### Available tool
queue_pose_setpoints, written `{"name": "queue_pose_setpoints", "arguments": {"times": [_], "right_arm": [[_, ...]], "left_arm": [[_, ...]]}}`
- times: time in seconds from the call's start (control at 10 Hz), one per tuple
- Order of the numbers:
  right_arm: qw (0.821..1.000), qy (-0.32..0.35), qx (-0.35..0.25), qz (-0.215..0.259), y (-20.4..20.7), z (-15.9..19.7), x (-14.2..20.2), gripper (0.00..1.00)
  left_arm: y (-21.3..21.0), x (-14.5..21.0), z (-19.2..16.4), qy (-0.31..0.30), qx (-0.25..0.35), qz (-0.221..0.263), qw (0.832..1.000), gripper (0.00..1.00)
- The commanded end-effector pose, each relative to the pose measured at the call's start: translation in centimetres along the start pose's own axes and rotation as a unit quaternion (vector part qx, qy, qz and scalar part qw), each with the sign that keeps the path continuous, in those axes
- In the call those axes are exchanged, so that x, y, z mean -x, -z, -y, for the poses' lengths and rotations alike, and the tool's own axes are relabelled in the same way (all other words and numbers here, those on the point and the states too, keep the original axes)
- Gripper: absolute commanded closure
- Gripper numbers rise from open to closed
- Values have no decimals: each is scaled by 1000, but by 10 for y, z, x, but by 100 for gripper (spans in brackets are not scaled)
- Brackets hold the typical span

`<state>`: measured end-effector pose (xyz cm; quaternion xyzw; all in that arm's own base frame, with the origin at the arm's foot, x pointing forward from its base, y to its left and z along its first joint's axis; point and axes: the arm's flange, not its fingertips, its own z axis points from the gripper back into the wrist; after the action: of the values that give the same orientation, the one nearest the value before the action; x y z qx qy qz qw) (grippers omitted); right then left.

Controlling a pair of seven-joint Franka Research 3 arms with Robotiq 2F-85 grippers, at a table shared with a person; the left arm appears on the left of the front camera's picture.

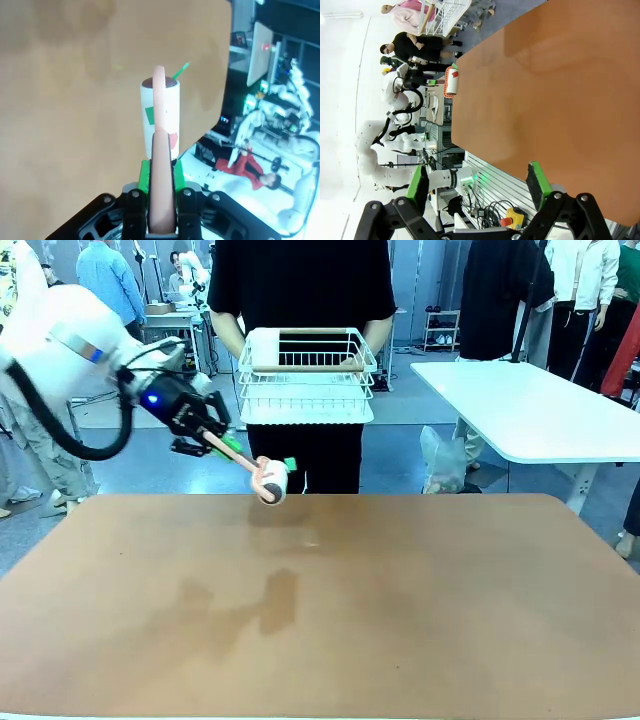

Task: Clean the table.
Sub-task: Clean the table with the Lint Roller when the human lifts the Dish drying rack.

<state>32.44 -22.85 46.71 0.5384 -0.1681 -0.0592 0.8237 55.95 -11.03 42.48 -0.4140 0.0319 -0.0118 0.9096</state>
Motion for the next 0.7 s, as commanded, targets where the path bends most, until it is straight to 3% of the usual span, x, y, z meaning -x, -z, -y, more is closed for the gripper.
{"name": "queue_pose_setpoints", "arguments": {"times": [0.0,0.3,0.4,0.6], "right_arm": [[1000,-8,-8,2,-2,-4,0,0],[1000,-8,-8,2,-2,-4,0,0],[1000,-8,-8,2,-2,-4,0,0],[1000,-8,-8,2,-2,-4,0,0]], "left_arm": [[-32,33,-12,4,-47,40,998,79],[-104,70,-38,-9,-86,118,989,79],[-122,75,-54,-14,-122,122,985,79],[-147,78,-75,-21,-116,133,984,79]]}}
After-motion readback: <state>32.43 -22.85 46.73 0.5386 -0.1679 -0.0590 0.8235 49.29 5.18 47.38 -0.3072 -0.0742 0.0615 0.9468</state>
